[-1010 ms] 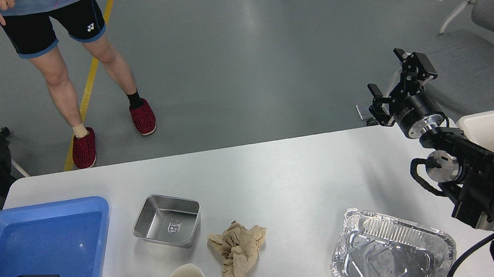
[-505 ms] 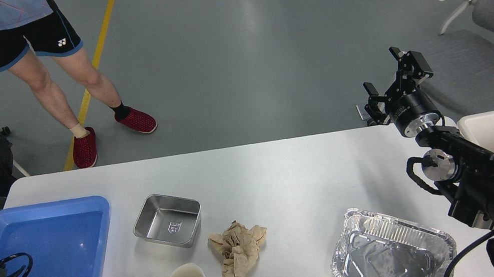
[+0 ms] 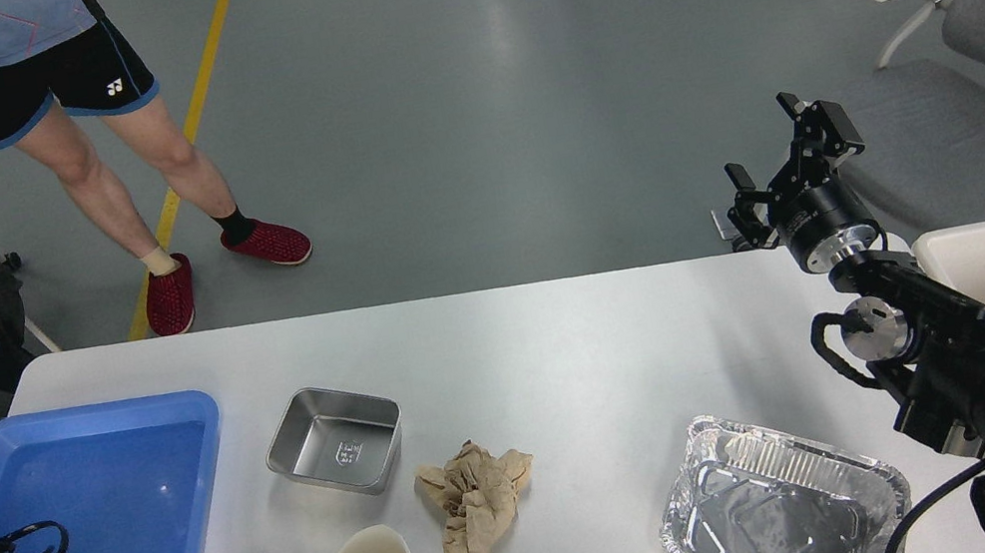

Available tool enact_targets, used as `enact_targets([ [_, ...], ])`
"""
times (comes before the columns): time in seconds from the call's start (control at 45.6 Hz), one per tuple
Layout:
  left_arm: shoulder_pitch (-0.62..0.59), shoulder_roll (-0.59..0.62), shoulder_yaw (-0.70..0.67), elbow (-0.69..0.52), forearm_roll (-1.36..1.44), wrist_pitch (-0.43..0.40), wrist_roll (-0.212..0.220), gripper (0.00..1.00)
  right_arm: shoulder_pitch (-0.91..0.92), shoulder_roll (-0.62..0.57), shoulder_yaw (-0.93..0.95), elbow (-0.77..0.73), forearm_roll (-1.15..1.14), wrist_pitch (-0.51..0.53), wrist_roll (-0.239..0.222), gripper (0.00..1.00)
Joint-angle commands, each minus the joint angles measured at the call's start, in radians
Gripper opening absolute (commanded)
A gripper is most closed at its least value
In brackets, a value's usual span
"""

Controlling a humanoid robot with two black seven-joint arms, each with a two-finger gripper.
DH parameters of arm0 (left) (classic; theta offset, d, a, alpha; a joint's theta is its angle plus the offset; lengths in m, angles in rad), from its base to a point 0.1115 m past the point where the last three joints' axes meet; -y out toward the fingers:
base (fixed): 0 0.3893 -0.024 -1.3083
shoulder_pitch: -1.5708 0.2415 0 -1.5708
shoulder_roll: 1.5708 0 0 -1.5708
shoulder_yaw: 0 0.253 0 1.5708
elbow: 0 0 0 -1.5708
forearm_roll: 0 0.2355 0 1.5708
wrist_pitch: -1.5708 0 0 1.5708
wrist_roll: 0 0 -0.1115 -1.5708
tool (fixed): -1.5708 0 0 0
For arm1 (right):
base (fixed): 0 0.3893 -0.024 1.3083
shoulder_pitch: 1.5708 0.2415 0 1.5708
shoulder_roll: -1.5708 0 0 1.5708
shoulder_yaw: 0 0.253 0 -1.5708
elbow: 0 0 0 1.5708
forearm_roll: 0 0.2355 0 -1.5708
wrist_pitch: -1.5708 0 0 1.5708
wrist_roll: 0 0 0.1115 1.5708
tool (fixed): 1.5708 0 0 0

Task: Tidy desktop
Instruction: 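Reach the left gripper to the pink mug and grasp its handle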

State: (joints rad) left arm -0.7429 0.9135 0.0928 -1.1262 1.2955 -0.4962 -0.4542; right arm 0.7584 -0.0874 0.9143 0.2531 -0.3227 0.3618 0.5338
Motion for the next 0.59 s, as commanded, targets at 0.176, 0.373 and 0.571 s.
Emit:
enact_targets([
  [0.176,0.002,-0.041,0.001,0.019,0.007,0.01,-0.006,0.8,-0.001,0.0,0.0,0.002,0.001,0.0,0.0,1.0],
  [0.373,0.011,-0.051,0.001,0.019,0.007,0.007,-0.007,0.77,0.012,-0.002,0.0,0.002,-0.001,0.0,0.0,1.0],
  [0.571,0.01,-0.054,0.018,0.019,0.01,0.007,0.0,0.69,0.013,-0.002,0.0,0.002,0.001,0.0,0.0,1.0],
])
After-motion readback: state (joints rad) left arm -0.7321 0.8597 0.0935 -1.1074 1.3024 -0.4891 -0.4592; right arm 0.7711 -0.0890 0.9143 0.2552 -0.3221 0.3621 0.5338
